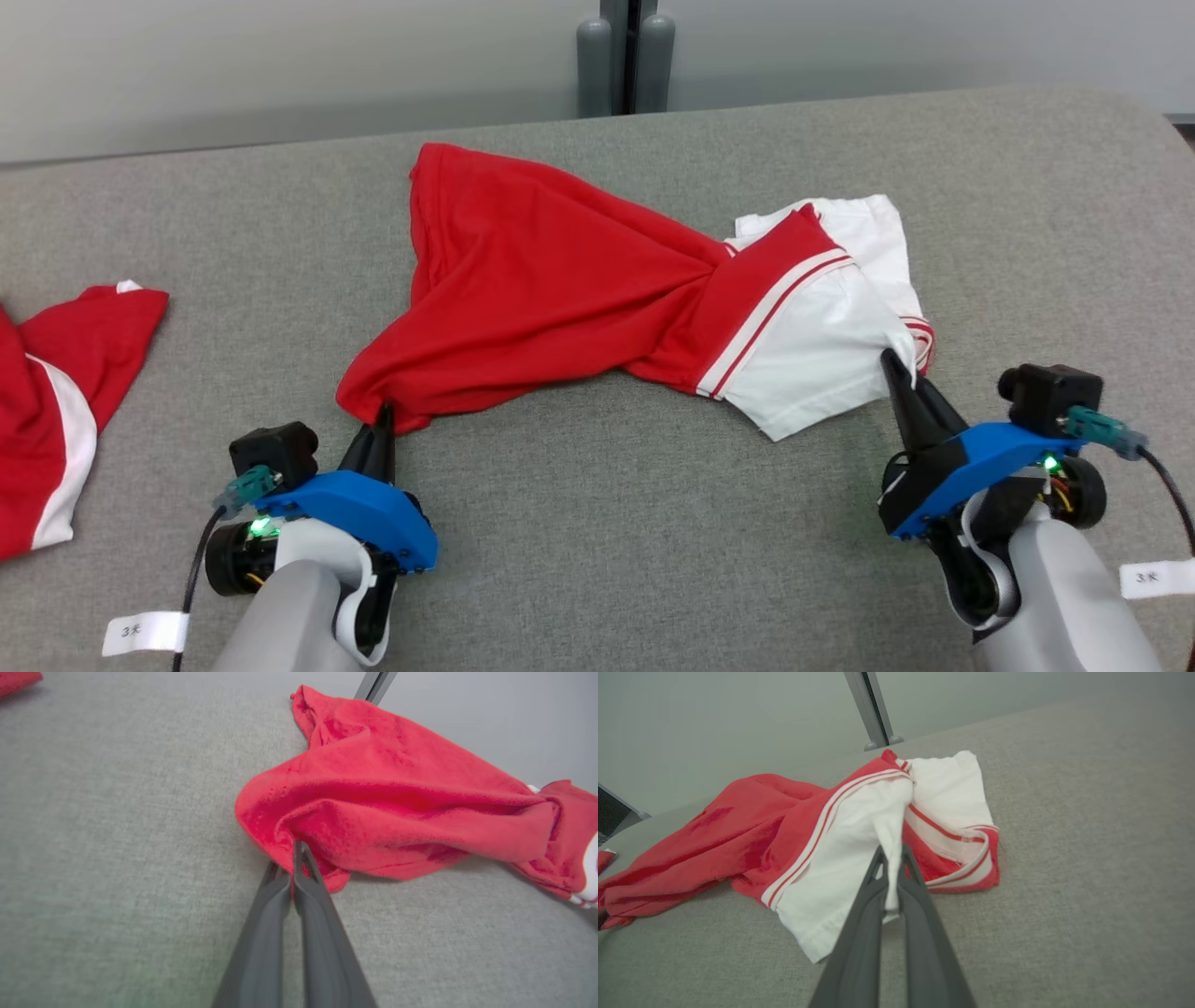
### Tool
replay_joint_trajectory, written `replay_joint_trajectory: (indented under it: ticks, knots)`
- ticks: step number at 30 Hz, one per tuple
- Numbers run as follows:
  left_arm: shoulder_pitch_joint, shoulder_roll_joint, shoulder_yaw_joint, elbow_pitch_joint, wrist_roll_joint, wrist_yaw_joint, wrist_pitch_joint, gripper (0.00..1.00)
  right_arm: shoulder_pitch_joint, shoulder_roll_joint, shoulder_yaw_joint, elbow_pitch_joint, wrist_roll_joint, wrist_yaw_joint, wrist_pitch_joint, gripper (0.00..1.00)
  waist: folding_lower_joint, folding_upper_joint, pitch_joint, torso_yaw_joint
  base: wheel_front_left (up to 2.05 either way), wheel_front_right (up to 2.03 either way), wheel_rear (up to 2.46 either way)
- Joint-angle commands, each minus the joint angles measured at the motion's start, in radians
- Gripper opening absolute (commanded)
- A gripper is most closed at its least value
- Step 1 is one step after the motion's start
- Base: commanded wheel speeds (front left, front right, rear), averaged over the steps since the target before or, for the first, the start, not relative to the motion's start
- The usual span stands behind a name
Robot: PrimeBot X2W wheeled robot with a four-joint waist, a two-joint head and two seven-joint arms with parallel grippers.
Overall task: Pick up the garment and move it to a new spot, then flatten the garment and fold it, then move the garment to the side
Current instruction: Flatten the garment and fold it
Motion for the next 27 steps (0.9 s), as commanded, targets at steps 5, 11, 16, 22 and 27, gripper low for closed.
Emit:
replay_joint_trajectory:
  ticks: [5, 11, 16, 22, 27]
  knots:
    - [0.095, 0.044, 0.020, -0.282, -0.085, -0.021, 0.088, 0.00, 0.111, -0.004, -0.060, -0.332, 0.072, 0.000, 0.095, 0.00, -0.0001, 0.0000, -0.071, -0.031, 0.00, 0.00, 0.00]
    - [0.205, 0.119, 0.073, -0.867, -0.242, 0.004, 0.316, 0.00, 0.169, -0.003, -0.152, -0.751, 0.176, 0.000, 0.231, 0.00, -0.0001, 0.0000, -0.085, -0.028, 0.00, 0.00, 0.00]
    - [0.192, 0.179, 0.116, -1.223, -0.313, 0.093, 0.501, 0.00, 0.087, -0.044, -0.232, -0.958, 0.159, 0.000, 0.328, 0.00, -0.0001, 0.0000, -0.041, -0.016, 0.00, 0.00, 0.00]
    - [0.027, 0.267, 0.129, -1.212, -0.275, 0.145, 0.633, 0.00, -0.151, -0.128, -0.228, -0.860, 0.162, 0.000, 0.452, 0.00, -0.0001, 0.0000, 0.093, -0.009, 0.00, 0.00, 0.00]
    - [-0.232, 0.279, 0.122, -0.989, -0.222, 0.126, 0.609, 0.00, -0.448, -0.175, -0.172, -0.596, 0.097, 0.000, 0.409, 0.00, -0.0001, 0.0000, 0.231, -0.009, 0.00, 0.00, 0.00]
